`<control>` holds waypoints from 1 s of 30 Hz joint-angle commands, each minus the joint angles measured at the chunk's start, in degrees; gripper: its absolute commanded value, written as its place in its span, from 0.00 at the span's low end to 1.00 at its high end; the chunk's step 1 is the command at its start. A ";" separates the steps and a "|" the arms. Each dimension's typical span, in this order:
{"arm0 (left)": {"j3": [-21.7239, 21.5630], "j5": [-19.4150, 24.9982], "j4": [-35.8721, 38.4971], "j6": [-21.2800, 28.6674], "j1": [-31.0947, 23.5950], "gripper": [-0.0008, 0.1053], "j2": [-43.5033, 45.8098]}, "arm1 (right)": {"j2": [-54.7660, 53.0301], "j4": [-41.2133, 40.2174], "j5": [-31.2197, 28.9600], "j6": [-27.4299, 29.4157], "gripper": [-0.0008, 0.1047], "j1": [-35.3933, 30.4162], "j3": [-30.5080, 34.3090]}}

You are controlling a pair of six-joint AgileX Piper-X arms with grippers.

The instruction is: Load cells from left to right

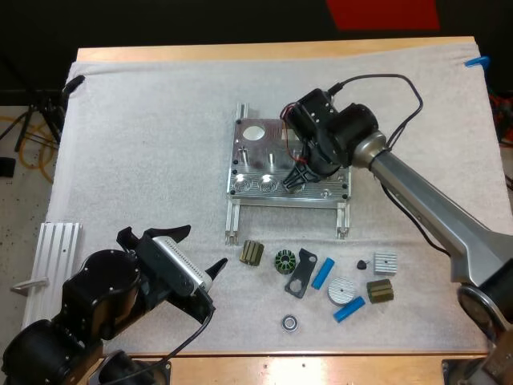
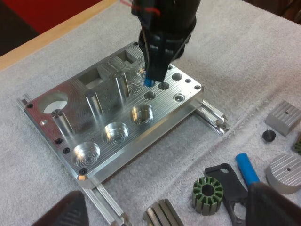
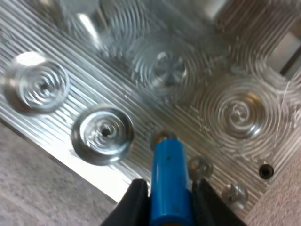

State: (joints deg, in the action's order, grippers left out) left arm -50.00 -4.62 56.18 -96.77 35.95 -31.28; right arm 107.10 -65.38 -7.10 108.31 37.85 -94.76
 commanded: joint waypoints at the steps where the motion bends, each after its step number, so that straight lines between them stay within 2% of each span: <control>1: -0.34 1.01 -0.33 -0.89 0.06 0.64 0.17 | 0.07 -0.56 -0.45 0.80 0.01 -0.29 -0.73; 19: -0.34 1.01 -0.33 -0.89 0.06 0.64 0.17 | 3.51 1.20 -0.31 1.20 0.01 -0.29 -0.73; 23: -0.34 1.01 -0.33 -0.89 0.06 0.64 0.17 | 4.13 0.57 1.71 1.20 0.01 -0.29 -0.73; 30: -0.34 1.01 -0.33 -0.89 0.06 0.64 0.17 | 4.81 1.30 1.76 1.20 0.01 -0.29 -0.73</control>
State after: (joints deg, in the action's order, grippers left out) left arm -50.00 -4.62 56.18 -96.77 35.95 -31.28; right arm 111.36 -64.26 -6.24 108.89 37.85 -95.19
